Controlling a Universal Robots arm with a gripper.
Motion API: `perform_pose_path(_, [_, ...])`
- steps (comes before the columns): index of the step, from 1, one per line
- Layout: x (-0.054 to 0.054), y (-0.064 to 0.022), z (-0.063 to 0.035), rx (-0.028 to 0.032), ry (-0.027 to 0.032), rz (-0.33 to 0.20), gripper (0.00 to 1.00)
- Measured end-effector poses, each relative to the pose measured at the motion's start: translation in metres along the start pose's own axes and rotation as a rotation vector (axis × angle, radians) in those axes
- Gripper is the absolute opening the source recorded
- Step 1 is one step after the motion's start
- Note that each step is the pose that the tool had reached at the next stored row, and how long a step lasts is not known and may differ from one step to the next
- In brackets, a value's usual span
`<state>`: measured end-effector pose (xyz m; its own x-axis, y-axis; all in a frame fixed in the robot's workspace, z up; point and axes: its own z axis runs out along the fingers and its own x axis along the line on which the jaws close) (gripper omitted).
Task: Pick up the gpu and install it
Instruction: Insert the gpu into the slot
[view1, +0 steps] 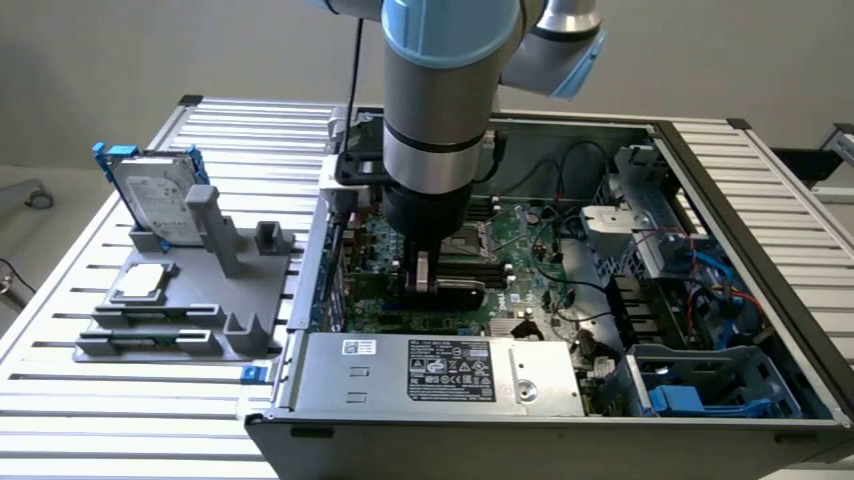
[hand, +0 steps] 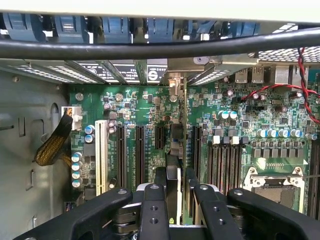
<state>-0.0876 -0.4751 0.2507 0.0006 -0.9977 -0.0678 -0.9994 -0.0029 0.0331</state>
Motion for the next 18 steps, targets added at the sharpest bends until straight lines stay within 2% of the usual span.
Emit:
perform_pose_path(4, [0.000, 0.0000, 0.0003, -0.0004, -0.0007, 0.000, 0.27])
perform_pose_path(6, [0.000, 0.0001, -0.0005, -0.0019, 0.0001, 0.000, 0.40])
perform_pose_path(8, [0.000, 0.0001, -0.0030, -0.0033, 0.0000, 0.000, 0.40])
perform_pose_path(13, [-0.001, 0.0007, -0.0204, -0.0059, 0.0000, 0.000, 0.40])
perform_pose_path(18, [-0.003, 0.0014, -0.0430, -0.0074, 0.0000, 0.000, 0.40])
